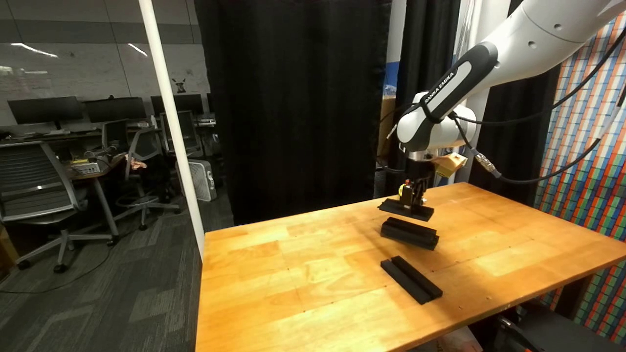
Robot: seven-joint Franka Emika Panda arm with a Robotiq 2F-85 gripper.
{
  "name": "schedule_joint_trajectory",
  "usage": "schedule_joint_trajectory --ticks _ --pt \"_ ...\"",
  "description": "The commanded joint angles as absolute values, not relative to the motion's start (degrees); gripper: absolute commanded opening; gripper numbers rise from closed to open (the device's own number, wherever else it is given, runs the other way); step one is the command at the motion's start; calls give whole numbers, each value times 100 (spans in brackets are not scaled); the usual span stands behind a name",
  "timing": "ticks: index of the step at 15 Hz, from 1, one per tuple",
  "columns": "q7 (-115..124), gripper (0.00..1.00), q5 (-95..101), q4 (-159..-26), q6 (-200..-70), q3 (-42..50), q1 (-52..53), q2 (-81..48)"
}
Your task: Connect the black pads
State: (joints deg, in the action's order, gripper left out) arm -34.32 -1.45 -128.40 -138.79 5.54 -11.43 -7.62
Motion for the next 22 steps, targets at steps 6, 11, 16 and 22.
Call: schedule_joint_trajectory --ticks 6,11,16,22 --pt "-3961 46 -286 -12845 -13825 513 -1168 -931" --pt "-3957 46 -326 -12866 -13871 496 -1192 -1007" --pt "-4011 46 -424 -12877 -13923 474 -1215 -1070" --pt "-4197 46 -652 -12883 -13956 467 -1258 -1134"
